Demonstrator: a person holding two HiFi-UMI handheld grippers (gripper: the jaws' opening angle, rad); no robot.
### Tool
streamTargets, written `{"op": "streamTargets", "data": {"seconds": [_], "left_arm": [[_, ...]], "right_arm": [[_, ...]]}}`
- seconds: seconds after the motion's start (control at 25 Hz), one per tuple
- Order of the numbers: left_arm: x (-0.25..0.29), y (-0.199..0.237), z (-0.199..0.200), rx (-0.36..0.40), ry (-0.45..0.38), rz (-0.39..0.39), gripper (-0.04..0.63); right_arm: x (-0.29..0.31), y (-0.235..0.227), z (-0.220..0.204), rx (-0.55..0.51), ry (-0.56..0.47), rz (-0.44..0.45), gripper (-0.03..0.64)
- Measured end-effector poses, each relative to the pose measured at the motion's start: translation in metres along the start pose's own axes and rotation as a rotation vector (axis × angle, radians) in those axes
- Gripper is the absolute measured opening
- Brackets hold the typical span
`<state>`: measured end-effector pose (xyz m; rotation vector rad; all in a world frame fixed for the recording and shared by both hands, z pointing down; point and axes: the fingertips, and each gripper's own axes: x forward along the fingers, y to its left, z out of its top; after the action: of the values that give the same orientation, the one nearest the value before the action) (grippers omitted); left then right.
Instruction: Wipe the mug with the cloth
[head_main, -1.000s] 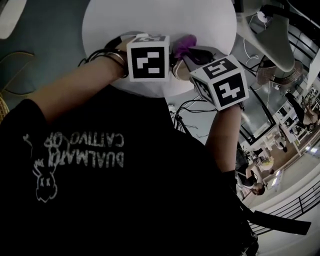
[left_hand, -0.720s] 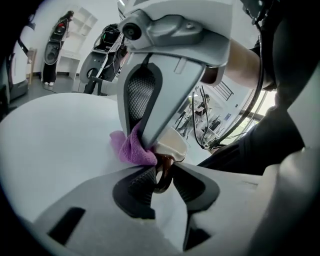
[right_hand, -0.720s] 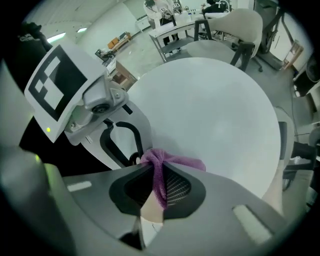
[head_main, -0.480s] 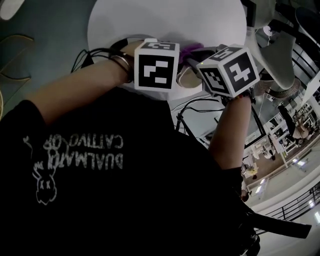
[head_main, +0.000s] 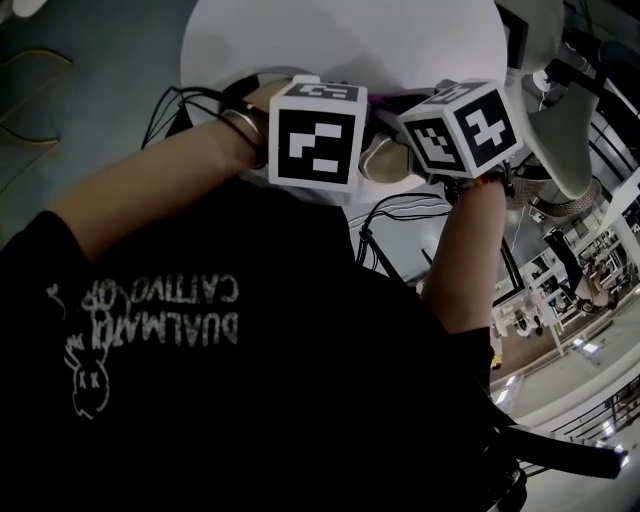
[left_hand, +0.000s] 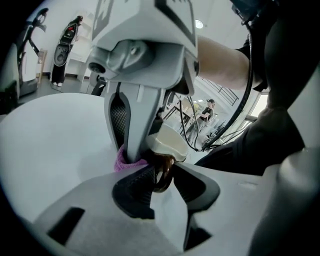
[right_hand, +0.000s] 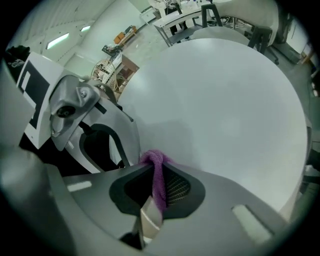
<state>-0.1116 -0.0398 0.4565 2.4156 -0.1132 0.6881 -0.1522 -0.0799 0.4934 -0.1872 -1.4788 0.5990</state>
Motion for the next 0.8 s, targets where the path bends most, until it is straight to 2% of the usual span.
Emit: {"op": "streamTargets", "data": {"seconds": [0.12,0.28,0.4,0.56,0.8], "left_arm": [[0.003,-0.005,0.007,0.001,-0.002,0.028,0.115],[-0.012,-0.018,0.002,-0.011,0.021,0.087,0.124],[0.015,0.009,0.007,-0.037,0.026,0.158,0.132],[0.032,0.032,0.005,-0.09,0.033,0.246,0.138],[0.041,0.024,0.009,-0.128,0.026,0.359,0.133]], "right_arm": [[0.005,-0.006,-0.009,-0.018,-0.047,-0.007,0.035],[-0.005,0.012,-0.003,-0.021,-0.147,0.066,0.035],[-0.001,-0.024,-0.014,-0.005,-0.235,0.143,0.035],[-0.008,-0.054,-0.025,0.063,-0.379,0.242,0.035],[-0.032,-0.068,-0.051,0.218,-0.661,0.34,0.035]]}}
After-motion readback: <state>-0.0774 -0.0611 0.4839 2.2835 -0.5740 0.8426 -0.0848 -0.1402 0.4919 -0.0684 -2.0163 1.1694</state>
